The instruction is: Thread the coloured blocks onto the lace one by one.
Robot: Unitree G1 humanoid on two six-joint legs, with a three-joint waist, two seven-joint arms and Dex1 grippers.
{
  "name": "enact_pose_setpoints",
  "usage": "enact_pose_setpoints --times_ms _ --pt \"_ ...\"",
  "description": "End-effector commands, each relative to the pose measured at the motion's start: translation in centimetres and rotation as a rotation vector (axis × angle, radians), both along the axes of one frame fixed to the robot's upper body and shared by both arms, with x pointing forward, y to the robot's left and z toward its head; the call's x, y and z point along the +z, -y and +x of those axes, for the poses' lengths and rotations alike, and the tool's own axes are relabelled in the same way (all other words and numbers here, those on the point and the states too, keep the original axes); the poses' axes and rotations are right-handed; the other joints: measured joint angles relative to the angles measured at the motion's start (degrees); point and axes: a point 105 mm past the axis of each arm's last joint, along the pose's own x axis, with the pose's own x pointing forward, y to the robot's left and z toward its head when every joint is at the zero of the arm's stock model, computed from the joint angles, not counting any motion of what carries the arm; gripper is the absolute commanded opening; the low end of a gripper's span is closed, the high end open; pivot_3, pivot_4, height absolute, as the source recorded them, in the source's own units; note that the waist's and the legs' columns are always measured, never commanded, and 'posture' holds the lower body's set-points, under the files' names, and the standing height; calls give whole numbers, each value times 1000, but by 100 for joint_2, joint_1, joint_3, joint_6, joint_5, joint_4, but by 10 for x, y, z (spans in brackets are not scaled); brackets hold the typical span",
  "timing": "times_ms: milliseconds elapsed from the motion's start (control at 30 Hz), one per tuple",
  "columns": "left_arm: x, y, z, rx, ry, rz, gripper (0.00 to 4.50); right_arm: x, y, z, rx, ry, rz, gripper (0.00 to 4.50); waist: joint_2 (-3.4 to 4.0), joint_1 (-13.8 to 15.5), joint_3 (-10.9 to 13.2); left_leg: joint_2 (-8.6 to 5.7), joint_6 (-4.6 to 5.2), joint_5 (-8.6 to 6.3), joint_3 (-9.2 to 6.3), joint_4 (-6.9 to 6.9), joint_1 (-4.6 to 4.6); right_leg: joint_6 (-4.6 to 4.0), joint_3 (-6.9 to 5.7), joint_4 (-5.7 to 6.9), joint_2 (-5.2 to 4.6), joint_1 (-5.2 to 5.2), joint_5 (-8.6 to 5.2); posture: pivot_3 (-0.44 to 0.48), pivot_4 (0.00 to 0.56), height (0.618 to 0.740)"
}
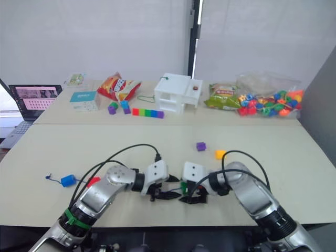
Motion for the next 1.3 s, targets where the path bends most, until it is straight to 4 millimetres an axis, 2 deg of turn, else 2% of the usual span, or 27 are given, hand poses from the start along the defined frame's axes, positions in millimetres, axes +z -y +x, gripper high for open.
enact_pose_setpoints --times_ms 33,67,300,467,567,733,800,1000,1100,1300 --pt "17 11 3 -35 74 -2 4101 25 10 -1 -15 54 69 4500 -1 24 1 -1 0 0 -1 2 0 0 -2 -1 -1 3 0 0 150 740" --pt "16 15 4 -39 74 1 4401 27 13 -1 -21 62 79 4500 -1 33 0 -1 0 0 -1 3 -1 1 -1 -4 -1 4 0 0 150 740" --pt "9 37 6 -69 67 15 4401 22 44 -4 -60 47 82 4500 -2 13 1 -2 2 -1 2 2 0 1 0 -8 3 6 0 0 150 740" --pt "-9 44 14 -20 55 66 4401 16 65 -5 -102 32 44 4500 -3 -15 1 0 2 -1 2 0 2 1 1 -8 6 6 -1 0 150 740" --pt "-8 46 15 -27 54 62 3617 17 66 -4 -110 37 46 4500 -3 -7 2 0 3 -1 2 2 3 1 2 -8 4 8 0 0 150 740" --pt "-8 48 12 -58 51 62 1849 15 66 -4 -112 37 46 4500 -3 -8 2 0 2 -1 1 2 3 2 2 -7 3 8 -1 0 150 740" --pt "-8 49 9 -76 47 55 1286 14 66 -3 -114 37 46 4500 -3 -6 2 0 2 -1 1 2 2 2 2 -7 3 7 -1 0 150 740" --pt "-8 43 1 -131 43 63 1212 8 56 -2 -102 32 41 4500 -3 -15 2 2 2 -1 1 2 3 1 3 -6 4 6 -1 0 150 740" --pt "-9 42 1 -133 45 69 1212 3 51 1 -93 20 42 3678 -3 -11 2 1 2 -1 1 3 3 1 3 -7 4 7 -1 0 150 740" --pt "-8 42 1 -130 46 70 1212 0 45 1 -69 14 48 1635 -3 -7 2 0 2 -1 1 2 2 2 2 -7 3 6 -1 0 150 740"
